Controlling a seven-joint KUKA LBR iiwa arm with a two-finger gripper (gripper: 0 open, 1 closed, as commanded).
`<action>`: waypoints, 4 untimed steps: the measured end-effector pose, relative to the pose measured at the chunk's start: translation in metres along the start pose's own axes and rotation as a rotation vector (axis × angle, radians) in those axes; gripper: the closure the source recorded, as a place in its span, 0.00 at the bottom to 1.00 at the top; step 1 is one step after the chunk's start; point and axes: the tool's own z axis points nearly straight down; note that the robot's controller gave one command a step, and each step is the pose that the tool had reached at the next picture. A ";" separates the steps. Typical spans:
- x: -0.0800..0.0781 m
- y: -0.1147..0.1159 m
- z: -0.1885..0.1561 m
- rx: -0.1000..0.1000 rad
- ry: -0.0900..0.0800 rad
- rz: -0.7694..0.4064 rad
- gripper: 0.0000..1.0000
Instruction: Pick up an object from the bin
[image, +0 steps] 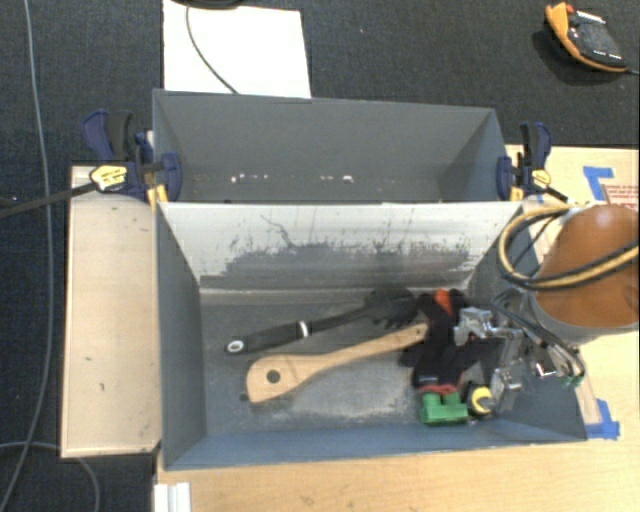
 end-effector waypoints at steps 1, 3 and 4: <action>-0.002 0.034 0.062 -0.005 0.008 0.241 0.00; -0.011 0.025 0.060 0.004 -0.012 0.073 1.00; -0.018 0.043 0.059 0.006 -0.017 0.053 1.00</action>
Offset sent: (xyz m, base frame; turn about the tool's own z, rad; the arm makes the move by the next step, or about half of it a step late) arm 0.0067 0.0258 -0.0627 0.0767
